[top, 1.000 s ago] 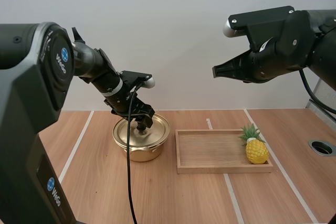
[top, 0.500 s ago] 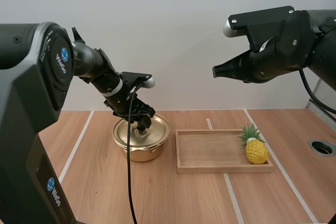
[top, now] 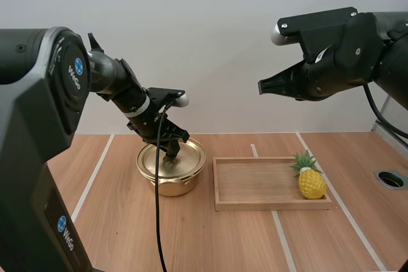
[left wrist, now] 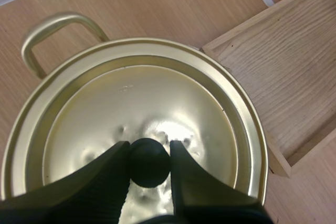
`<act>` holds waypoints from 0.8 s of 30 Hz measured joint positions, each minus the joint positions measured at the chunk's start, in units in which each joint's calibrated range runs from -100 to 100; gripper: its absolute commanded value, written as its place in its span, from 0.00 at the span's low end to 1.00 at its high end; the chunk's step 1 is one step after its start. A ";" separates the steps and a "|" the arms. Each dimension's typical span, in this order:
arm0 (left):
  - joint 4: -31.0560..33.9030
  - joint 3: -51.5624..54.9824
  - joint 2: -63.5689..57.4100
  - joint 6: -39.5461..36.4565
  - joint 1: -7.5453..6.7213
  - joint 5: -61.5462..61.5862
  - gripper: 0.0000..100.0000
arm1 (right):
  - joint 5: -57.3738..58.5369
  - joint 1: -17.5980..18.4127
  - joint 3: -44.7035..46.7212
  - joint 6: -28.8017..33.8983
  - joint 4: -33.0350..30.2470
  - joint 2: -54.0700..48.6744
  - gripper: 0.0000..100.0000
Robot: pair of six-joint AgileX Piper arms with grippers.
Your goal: Open the pot, put the pineapple inside, and close it
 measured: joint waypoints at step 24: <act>-3.11 -2.93 -29.17 -3.34 0.00 -34.88 0.00 | 0.15 0.00 0.00 -0.09 0.22 0.00 0.00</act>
